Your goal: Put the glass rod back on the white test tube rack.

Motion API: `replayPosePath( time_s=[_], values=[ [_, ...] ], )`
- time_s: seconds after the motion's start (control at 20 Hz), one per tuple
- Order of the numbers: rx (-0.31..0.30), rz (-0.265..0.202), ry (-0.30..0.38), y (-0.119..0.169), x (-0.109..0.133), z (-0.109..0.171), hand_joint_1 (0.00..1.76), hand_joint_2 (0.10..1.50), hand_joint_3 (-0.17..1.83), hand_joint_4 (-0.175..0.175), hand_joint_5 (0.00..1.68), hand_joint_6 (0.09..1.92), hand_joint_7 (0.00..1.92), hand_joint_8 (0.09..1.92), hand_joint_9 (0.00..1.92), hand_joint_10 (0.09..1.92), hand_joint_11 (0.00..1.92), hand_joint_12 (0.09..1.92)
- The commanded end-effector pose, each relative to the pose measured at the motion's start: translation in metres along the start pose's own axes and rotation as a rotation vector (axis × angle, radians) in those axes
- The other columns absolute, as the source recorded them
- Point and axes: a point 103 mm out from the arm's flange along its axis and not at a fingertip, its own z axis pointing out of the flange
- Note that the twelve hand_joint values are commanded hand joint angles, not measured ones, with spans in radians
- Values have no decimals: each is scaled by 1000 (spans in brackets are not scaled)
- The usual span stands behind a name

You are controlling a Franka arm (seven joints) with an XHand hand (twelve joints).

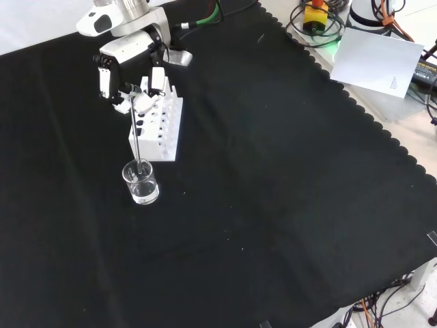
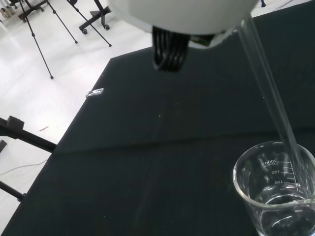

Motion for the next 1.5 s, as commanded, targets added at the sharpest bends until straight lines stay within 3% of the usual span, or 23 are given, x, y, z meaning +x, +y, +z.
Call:
replayPosePath(
  time_s=[0.05, 1.0, 1.5],
  values=[
    [-1, 1, 2, -1, 0, -1, 1304, 614, 924, -175, 1065, 888, 1148, 1308, 1679, 826, 1682, 779],
    [-51, 35, 10, -7, -5, -21, 1304, 614, 924, -175, 1066, 887, 1148, 1308, 1678, 826, 1682, 781],
    [-107, 60, 22, -25, -10, -54, 1305, 613, 925, -175, 1066, 887, 1149, 1307, 1679, 826, 1682, 781]
  ],
)
